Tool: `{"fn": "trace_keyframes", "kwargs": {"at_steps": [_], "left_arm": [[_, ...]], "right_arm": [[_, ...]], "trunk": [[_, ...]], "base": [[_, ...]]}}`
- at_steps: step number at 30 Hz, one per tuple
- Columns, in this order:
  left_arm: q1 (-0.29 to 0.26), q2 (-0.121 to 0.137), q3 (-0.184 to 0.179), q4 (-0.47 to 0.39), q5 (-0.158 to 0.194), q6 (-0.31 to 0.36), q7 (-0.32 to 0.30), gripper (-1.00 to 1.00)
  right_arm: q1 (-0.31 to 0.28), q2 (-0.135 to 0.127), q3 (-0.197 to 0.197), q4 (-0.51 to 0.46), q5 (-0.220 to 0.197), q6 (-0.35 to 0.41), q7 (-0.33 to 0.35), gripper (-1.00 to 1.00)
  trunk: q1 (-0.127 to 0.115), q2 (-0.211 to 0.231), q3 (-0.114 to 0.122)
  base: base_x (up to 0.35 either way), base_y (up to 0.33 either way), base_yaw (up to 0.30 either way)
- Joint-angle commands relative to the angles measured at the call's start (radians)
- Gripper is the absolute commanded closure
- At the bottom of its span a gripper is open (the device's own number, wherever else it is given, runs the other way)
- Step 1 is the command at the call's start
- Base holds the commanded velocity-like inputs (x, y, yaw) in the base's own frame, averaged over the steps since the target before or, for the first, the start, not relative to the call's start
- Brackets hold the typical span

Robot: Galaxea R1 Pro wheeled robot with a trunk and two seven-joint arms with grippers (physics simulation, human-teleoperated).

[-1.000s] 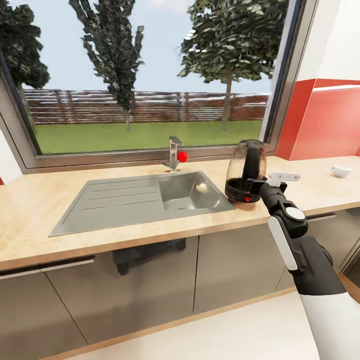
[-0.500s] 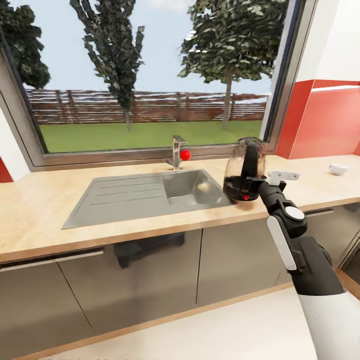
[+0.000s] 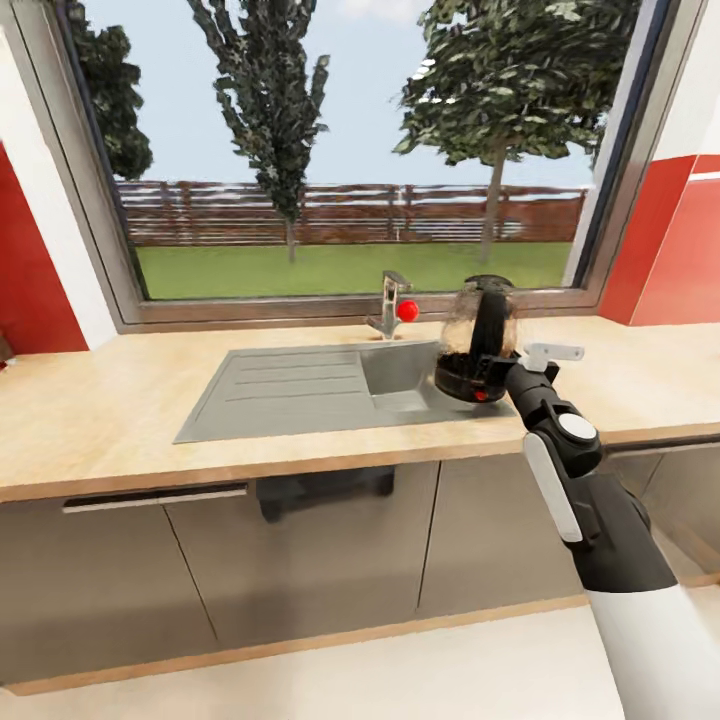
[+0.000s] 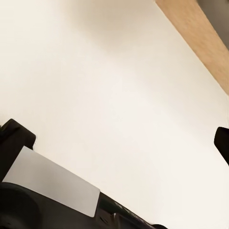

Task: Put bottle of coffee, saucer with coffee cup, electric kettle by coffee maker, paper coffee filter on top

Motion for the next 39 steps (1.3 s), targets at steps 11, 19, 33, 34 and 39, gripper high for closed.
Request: {"fn": "trace_keyframes", "kwargs": {"at_steps": [11,19,33,34,39], "left_arm": [[-0.001,0.0,0.003,0.002,-0.003,-0.003,-0.003,-1.0],[-0.001,0.0,0.003,0.002,-0.003,-0.003,-0.002,-1.0],[-0.001,0.0,0.003,0.002,-0.003,-0.003,-0.001,-1.0],[-0.001,0.0,0.003,0.002,-0.003,-0.003,-0.001,-1.0],[-0.001,0.001,0.003,0.002,-0.003,-0.003,-0.001,-1.0]], "right_arm": [[-0.002,0.041,0.005,-0.002,-0.008,0.004,-0.01,1.0],[-0.003,0.058,0.019,-0.002,-0.007,0.004,-0.009,1.0],[-0.019,0.059,0.026,-0.002,-0.008,0.006,-0.01,1.0],[-0.019,0.059,0.027,-0.002,-0.008,0.006,-0.01,1.0],[-0.019,0.059,0.028,-0.002,-0.008,0.006,-0.01,1.0]], "trunk": [[0.0,-0.001,-0.001],[0.0,-0.001,-0.001],[0.0,-0.001,-0.001],[0.0,-0.001,-0.001],[0.0,-0.001,-0.001]], "base": [[-0.039,0.054,0.272],[-0.176,0.243,0.189],[-0.059,0.221,0.069],[-0.003,0.039,0.232],[-0.001,0.012,0.26]]}}
